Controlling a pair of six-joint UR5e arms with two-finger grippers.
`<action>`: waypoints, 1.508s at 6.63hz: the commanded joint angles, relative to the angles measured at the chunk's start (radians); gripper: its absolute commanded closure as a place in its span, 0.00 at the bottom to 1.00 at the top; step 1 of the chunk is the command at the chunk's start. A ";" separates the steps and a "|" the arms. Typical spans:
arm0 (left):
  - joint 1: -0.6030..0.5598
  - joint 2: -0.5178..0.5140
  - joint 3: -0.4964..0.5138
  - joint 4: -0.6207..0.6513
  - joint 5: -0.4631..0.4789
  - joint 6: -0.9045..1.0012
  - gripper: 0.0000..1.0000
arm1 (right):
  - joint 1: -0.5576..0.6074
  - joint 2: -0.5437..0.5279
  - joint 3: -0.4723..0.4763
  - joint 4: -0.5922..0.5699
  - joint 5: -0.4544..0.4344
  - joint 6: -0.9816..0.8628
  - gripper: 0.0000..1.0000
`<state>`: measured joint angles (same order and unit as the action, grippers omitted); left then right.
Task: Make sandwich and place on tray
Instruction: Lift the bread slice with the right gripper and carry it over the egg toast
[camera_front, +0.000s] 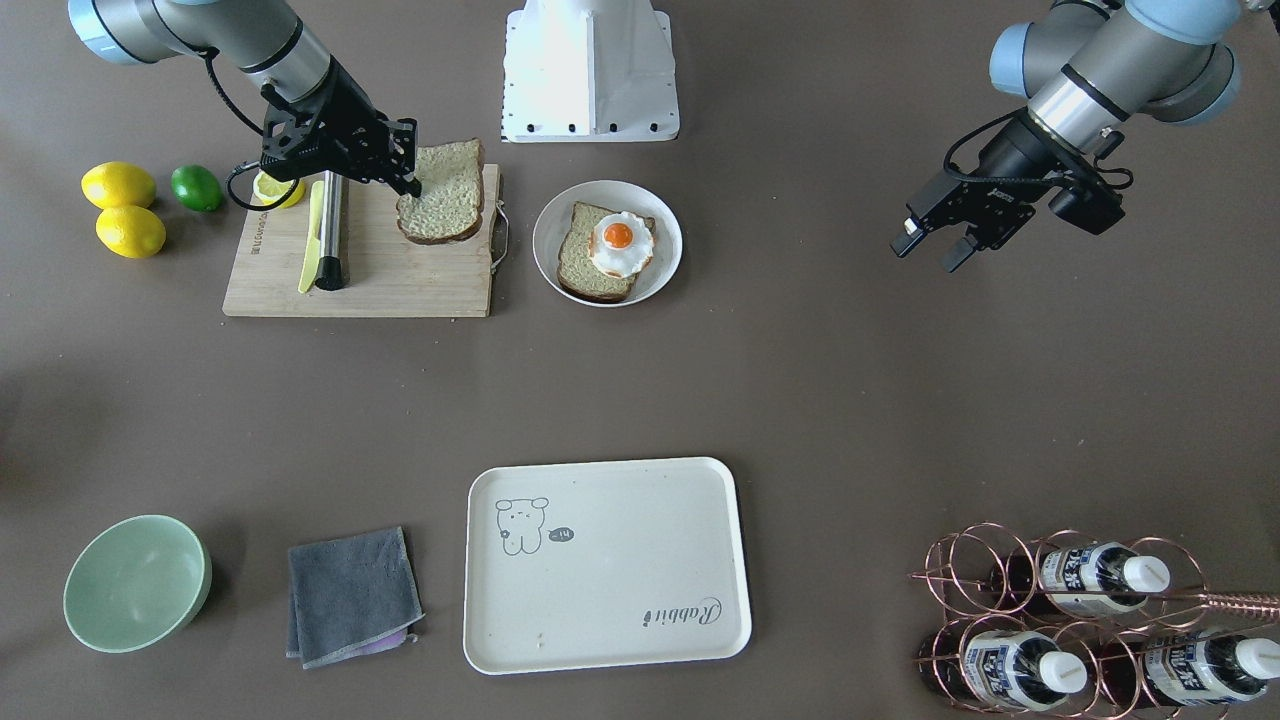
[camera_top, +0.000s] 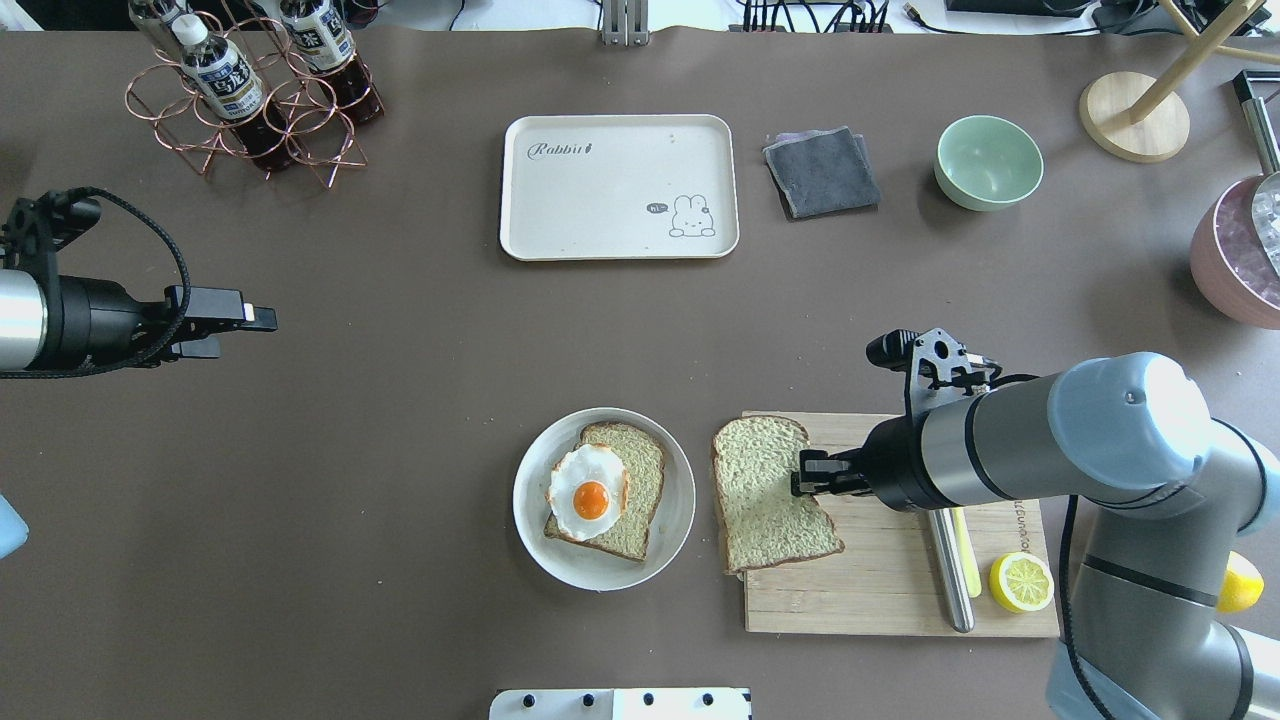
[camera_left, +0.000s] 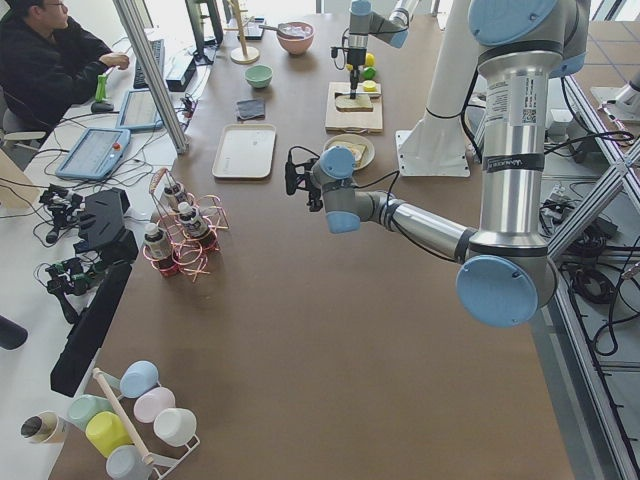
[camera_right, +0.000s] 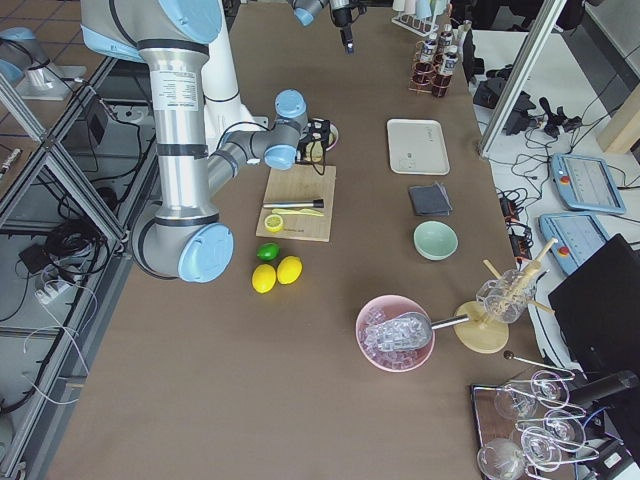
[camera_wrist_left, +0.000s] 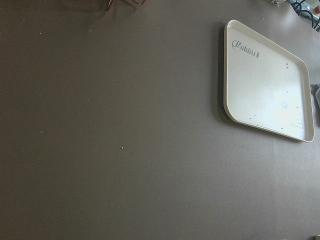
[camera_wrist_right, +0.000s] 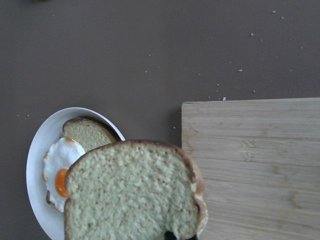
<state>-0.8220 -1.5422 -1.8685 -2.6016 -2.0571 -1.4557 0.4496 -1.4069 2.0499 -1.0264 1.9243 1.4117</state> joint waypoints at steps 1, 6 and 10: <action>0.001 0.002 0.005 0.000 0.000 0.000 0.03 | -0.037 0.176 -0.066 -0.102 -0.071 0.001 1.00; 0.001 0.001 0.022 -0.003 0.000 0.002 0.03 | -0.101 0.414 -0.308 -0.238 -0.176 0.015 1.00; 0.001 -0.022 0.038 -0.002 0.000 0.002 0.03 | -0.103 0.411 -0.318 -0.244 -0.165 0.102 0.91</action>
<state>-0.8207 -1.5585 -1.8359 -2.6032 -2.0571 -1.4543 0.3468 -0.9930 1.7332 -1.2705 1.7580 1.5054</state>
